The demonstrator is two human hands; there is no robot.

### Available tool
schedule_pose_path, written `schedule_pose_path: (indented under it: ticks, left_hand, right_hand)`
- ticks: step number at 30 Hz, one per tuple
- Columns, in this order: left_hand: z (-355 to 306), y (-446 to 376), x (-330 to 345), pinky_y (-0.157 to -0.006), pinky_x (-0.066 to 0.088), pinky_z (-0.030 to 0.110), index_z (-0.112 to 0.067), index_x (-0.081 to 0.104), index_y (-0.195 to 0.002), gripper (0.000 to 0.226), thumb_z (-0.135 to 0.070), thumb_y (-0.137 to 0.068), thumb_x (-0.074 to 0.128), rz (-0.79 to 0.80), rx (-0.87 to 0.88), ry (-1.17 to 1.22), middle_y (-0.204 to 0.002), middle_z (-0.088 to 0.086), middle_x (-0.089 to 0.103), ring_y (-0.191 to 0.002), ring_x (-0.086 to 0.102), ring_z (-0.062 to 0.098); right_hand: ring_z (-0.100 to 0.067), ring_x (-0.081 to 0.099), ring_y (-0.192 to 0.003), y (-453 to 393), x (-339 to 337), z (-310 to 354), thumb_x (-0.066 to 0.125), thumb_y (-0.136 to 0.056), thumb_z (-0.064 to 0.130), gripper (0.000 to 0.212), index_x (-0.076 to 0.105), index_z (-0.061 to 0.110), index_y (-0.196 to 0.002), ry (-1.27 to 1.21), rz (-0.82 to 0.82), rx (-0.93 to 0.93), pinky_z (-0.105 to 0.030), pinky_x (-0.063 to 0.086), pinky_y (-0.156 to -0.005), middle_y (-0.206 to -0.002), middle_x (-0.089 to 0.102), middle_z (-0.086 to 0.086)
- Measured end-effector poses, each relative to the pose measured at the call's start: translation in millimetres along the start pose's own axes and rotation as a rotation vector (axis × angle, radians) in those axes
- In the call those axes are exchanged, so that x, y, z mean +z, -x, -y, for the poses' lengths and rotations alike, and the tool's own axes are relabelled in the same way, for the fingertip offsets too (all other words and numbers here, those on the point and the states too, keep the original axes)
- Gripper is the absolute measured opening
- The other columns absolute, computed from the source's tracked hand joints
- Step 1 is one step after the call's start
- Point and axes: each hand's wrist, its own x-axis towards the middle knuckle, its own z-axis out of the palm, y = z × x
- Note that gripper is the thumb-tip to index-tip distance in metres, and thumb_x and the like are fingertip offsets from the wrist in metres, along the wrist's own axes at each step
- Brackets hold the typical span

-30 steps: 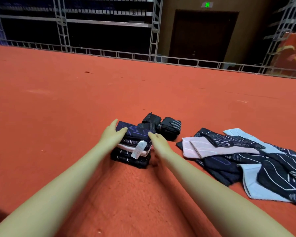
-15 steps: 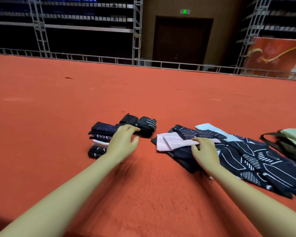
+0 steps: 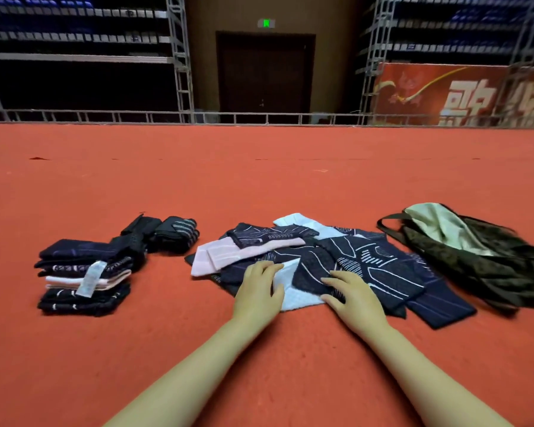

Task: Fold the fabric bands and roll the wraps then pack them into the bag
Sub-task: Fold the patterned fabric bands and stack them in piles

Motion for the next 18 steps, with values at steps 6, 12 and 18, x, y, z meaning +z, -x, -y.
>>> schedule_pose_path:
  ticks: [6,12,18]
  left_hand:
    - [-21.0,-16.9,32.7,-0.117,0.017,0.036,-0.027,0.042,-0.139,0.057,-0.034,-0.083,0.046,-0.049,0.201,0.003,-0.142,-0.011,0.043,-0.134,0.034,0.006]
    - [-39.5,-14.6,33.9,-0.109,0.030,0.021,-0.033,0.058,-0.117,0.033,-0.029,-0.085,0.051,-0.176,0.297,0.358,-0.114,-0.022,0.062,-0.111,0.049,-0.014]
    - [-26.6,-18.8,9.3,-0.087,0.047,0.019,-0.034,0.065,-0.099,0.019,-0.024,-0.086,0.055,-0.250,0.235,0.437,-0.101,-0.028,0.066,-0.097,0.061,-0.004]
  right_hand:
    - [-0.009,0.063,-0.089,2.7,-5.5,0.3,0.049,-0.087,0.033,0.028,0.072,0.024,-0.098,-0.176,-0.262,-0.052,-0.019,0.043,-0.076,-0.094,0.071,0.010]
    - [0.002,0.062,-0.098,6.2,-23.8,6.8,0.058,-0.087,0.022,0.022,0.071,0.021,-0.105,-0.443,-0.332,-0.138,-0.013,0.045,-0.088,-0.104,0.070,0.012]
    - [0.002,0.060,-0.104,4.7,-28.8,12.5,0.055,-0.084,0.039,0.034,0.063,0.032,-0.116,-0.311,-0.159,-0.154,-0.017,0.045,-0.089,-0.114,0.066,0.019]
